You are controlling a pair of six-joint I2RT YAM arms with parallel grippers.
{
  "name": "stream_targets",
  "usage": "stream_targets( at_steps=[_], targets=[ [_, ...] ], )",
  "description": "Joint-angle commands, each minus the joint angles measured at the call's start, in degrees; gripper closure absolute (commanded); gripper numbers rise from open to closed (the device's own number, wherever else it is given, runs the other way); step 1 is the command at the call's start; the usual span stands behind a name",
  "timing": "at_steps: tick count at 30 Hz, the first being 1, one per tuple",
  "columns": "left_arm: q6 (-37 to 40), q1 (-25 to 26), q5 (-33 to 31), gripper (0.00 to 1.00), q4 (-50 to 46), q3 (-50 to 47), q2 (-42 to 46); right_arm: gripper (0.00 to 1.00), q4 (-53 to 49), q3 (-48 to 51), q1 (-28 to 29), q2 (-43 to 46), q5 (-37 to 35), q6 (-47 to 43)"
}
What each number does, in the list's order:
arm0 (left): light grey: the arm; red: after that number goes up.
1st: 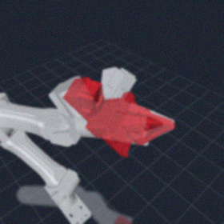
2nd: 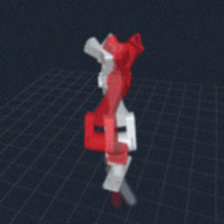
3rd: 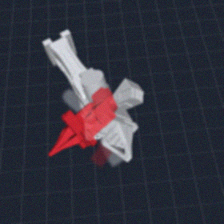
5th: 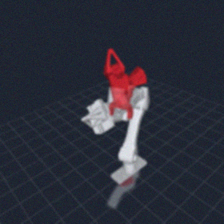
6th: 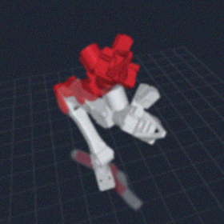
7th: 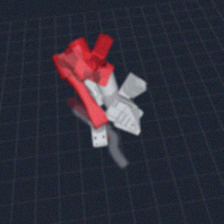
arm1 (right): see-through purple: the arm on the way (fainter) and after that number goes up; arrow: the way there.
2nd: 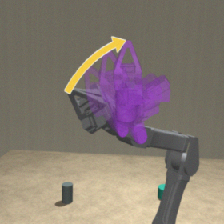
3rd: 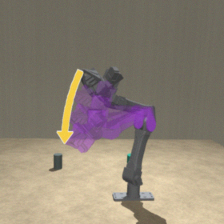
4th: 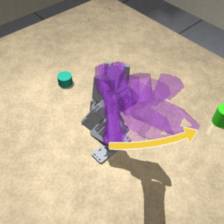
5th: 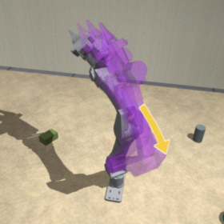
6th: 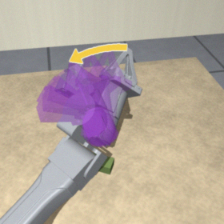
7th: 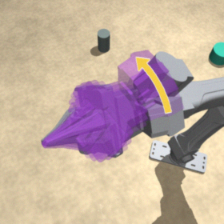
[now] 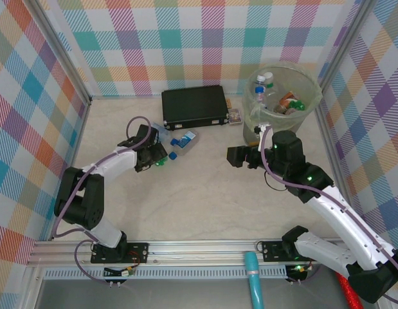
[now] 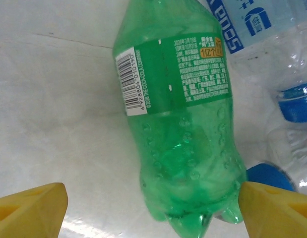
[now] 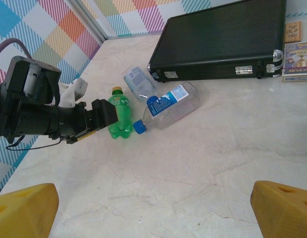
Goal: Put the plastic bottles in the bin
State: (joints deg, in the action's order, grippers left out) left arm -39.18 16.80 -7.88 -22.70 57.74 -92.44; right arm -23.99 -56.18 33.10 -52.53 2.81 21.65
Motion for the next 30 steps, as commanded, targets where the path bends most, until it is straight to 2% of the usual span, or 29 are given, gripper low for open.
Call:
stream_targets(
  at_steps=[1, 8, 14, 22, 26, 30],
  targets=[
    [-1.7, -0.9, 3.3, 0.13, 2.5, 2.7, -2.9, 0.01, 1.9, 0.3, 0.6, 0.4, -0.6, 0.0],
    [-2.6, -1.7, 3.7, 0.13, 4.3, 3.1, -6.6, 0.01, 1.9, 0.8, 0.8, 0.7, -0.6, 0.7],
    [-0.9, -2.5, 4.0, 0.21, 6.1, 2.6, -8.0, 0.01, 1.8, 0.7, 1.2, 0.7, -0.5, 1.0],
    [2.7, -3.7, 5.4, 0.24, 9.6, 2.6, -9.7, 0.01, 1.7, 0.5, 1.8, 0.5, -0.7, 1.5],
    [4.0, -3.9, 5.8, 0.41, 9.7, 2.2, -9.3, 0.01, 1.6, 0.4, 2.0, 0.4, -0.9, 1.5],
    [4.5, -3.9, 7.5, 0.41, 10.9, -0.2, -6.4, 0.01, 1.9, 0.3, 2.1, 0.0, -1.0, 1.8]
  ],
)
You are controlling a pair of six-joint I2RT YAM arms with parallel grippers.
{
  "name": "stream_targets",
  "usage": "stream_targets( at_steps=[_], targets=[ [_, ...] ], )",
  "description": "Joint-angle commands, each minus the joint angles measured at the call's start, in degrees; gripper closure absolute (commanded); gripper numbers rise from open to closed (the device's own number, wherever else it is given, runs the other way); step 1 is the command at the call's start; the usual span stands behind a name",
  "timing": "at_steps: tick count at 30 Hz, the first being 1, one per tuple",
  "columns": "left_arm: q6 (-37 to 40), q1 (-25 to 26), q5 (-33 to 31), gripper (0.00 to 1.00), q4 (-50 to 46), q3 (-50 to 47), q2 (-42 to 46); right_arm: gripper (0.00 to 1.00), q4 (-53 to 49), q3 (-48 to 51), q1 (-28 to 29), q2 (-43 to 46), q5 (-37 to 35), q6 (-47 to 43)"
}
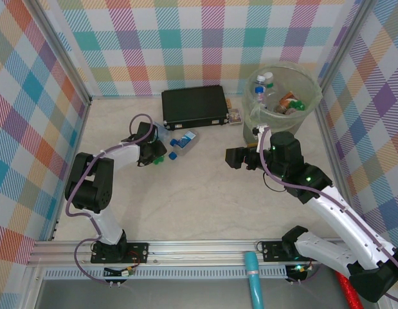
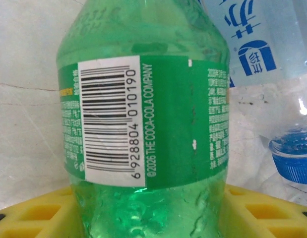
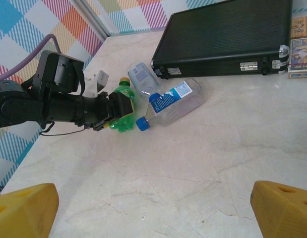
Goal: Put the plastic bottles in the bin
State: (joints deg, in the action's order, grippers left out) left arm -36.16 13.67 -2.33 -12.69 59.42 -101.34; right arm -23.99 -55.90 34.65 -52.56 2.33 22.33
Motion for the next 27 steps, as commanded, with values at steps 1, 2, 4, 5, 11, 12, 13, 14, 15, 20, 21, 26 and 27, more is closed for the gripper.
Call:
stream_targets(
  at_steps=[1, 2, 4, 5, 11, 12, 13, 14, 15, 20, 21, 26, 27],
  targets=[
    [1.6, -0.8, 2.3, 0.41, 1.2, -2.6, 3.5, 0.01, 2.0, 0.0, 0.7, 0.0, -0.5, 1.2],
    [1.8, -0.8, 2.7, 0.42, 1.4, -3.6, 4.7, 0.01, 2.1, -0.1, 0.7, -0.3, -0.5, 1.4],
    [2.6, -0.5, 3.6, 0.42, 2.2, -5.4, 7.1, 0.01, 2.5, -0.4, 0.7, -0.7, 0.0, 1.6],
    [3.0, -0.2, 3.9, 0.42, 2.5, -6.5, 8.8, 0.01, 2.8, -0.6, 0.8, -1.0, 0.4, 1.8],
    [7.4, 4.6, 2.5, 0.42, 3.3, -11.2, 19.8, 0.01, 7.6, 0.1, 0.8, -0.9, 0.2, 3.6],
    [8.3, 5.7, 2.1, 0.42, 3.4, -11.8, 22.2, 0.01, 8.9, 0.6, 0.8, -0.5, -0.3, 4.0],
    [8.9, 6.8, 1.9, 0.42, 3.5, -12.3, 23.9, 0.01, 9.9, 0.9, 0.7, -0.2, -0.5, 4.2],
    [9.5, 8.1, 1.7, 0.42, 3.6, -12.8, 25.8, 0.01, 10.9, 0.9, 0.7, -0.1, -0.4, 4.3],
    [10.4, 9.6, 1.4, 0.42, 3.8, -13.3, 27.8, 0.01, 11.3, 0.6, 0.7, -0.3, 0.2, 4.5],
    [15.1, 18.0, -1.7, 0.41, 3.5, -13.8, 34.7, 0.06, 12.0, -1.3, 0.7, -2.7, 6.1, 4.5],
    [15.9, 19.6, -2.1, 0.41, 3.5, -13.8, 35.7, 0.09, 12.0, -1.9, 0.8, -3.4, 7.5, 4.5],
    [18.4, 25.4, -1.9, 0.41, 4.3, -14.7, 40.6, 0.21, 10.0, -5.6, 0.8, -7.3, 13.2, 5.6],
    [19.0, 26.8, -1.9, 0.41, 4.4, -14.9, 41.5, 0.23, 9.7, -6.4, 0.7, -8.3, 14.7, 5.9]
  ],
)
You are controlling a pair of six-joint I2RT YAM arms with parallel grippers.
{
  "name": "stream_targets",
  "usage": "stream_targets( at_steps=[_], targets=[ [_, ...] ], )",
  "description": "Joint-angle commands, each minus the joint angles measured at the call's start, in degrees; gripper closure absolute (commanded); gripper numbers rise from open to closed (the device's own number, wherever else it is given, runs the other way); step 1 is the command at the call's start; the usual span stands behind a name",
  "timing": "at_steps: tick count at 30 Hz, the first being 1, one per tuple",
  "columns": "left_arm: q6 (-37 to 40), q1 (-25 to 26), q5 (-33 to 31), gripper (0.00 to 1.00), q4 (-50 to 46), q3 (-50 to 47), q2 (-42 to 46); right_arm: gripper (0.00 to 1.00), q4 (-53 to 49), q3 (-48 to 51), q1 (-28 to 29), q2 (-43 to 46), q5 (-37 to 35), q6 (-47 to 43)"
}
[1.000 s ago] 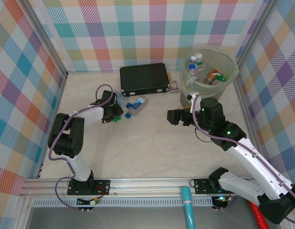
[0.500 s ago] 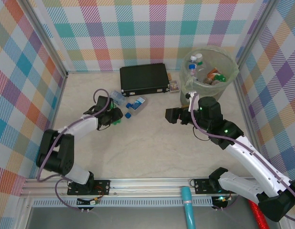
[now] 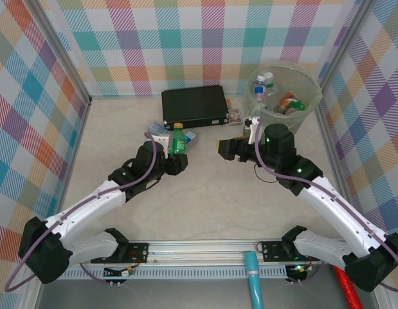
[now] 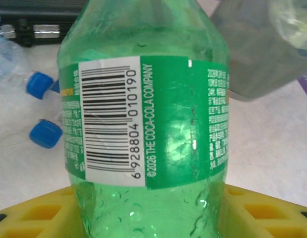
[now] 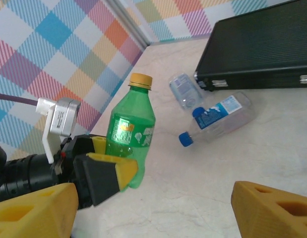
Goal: Put the plastic bottles in the bin
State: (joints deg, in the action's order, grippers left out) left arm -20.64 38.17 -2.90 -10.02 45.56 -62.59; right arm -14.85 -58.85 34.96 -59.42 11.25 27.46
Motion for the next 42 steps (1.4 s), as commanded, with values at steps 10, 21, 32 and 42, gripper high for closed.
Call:
stream_targets(
  at_steps=[10, 21, 32, 42],
  targets=[
    [6.0, 9.2, -0.9, 0.41, 1.3, -2.3, 8.8, 0.31, 0.3, -10.9, 0.4, -11.6, 15.4, 3.5],
    [6.2, 13.4, -0.6, 0.41, 0.7, -2.9, 10.6, 0.39, 0.3, -17.9, 0.6, -21.7, 20.9, 5.7],
    [7.2, 14.3, -0.8, 0.42, 0.1, -2.4, 11.0, 0.52, -2.2, -20.4, 2.3, -25.2, 21.8, 4.0],
    [6.9, 14.4, -1.6, 0.33, -0.1, -2.1, 10.3, 0.69, -2.9, -19.7, 2.4, -22.2, 18.0, 2.5]
  ],
)
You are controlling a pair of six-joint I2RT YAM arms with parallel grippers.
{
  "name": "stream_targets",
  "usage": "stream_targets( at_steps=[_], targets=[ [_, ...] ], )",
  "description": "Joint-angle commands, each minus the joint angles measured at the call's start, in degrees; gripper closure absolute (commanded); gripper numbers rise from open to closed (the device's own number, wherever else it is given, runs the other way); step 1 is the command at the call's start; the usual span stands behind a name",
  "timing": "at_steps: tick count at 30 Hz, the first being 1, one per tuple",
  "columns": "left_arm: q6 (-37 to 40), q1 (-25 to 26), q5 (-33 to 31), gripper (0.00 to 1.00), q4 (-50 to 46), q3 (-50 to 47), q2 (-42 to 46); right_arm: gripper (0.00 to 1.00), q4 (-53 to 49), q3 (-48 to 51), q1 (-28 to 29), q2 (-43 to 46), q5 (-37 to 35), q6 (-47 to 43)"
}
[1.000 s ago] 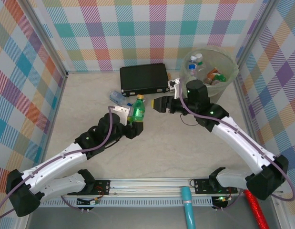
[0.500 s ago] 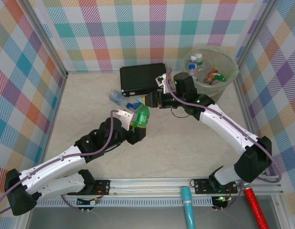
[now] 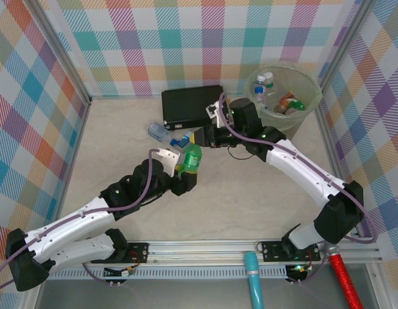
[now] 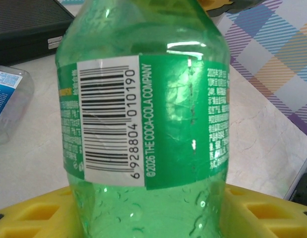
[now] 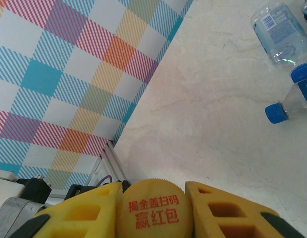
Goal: Put the plastic bottles in the bin
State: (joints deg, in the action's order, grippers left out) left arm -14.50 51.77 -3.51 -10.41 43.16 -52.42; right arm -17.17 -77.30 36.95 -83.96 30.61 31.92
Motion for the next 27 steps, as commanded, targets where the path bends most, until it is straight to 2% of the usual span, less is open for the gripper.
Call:
stream_targets(
  at_steps=[1, 4, 5, 10, 18, 23, 27],
  targets=[
    [0.7, 0.7, -1.2, 0.28, 0.3, 0.3, 0.1, 0.69, -0.9, -1.3, 0.4, 2.6, -1.7, -2.1],
    [0.5, 0.7, -3.3, 0.02, -0.5, 0.7, 0.1, 0.69, -2.9, -2.1, 0.4, 3.8, -4.1, -3.8],
    [0.4, 0.7, -4.0, 0.00, -0.7, 0.9, 0.3, 0.70, -4.0, -2.6, 0.4, 4.3, -5.3, -4.5],
    [-0.4, 0.7, -8.3, 0.00, -2.0, 0.9, 3.0, 0.71, -9.7, -5.7, -0.4, 6.9, -12.6, -8.6],
    [-4.1, 0.7, -23.5, 0.00, -7.5, -0.4, 10.2, 0.73, -17.2, -13.7, -4.0, 9.4, -25.1, -17.1],
    [-5.6, 0.7, -28.0, 0.00, -8.4, -2.5, 15.7, 0.76, -17.5, -18.0, -7.6, 11.0, -35.2, -22.3],
    [-5.7, 0.7, -29.1, 0.00, -8.7, -3.5, 18.4, 0.77, -17.2, -22.7, -13.2, 9.8, -40.6, -24.3]
  ],
)
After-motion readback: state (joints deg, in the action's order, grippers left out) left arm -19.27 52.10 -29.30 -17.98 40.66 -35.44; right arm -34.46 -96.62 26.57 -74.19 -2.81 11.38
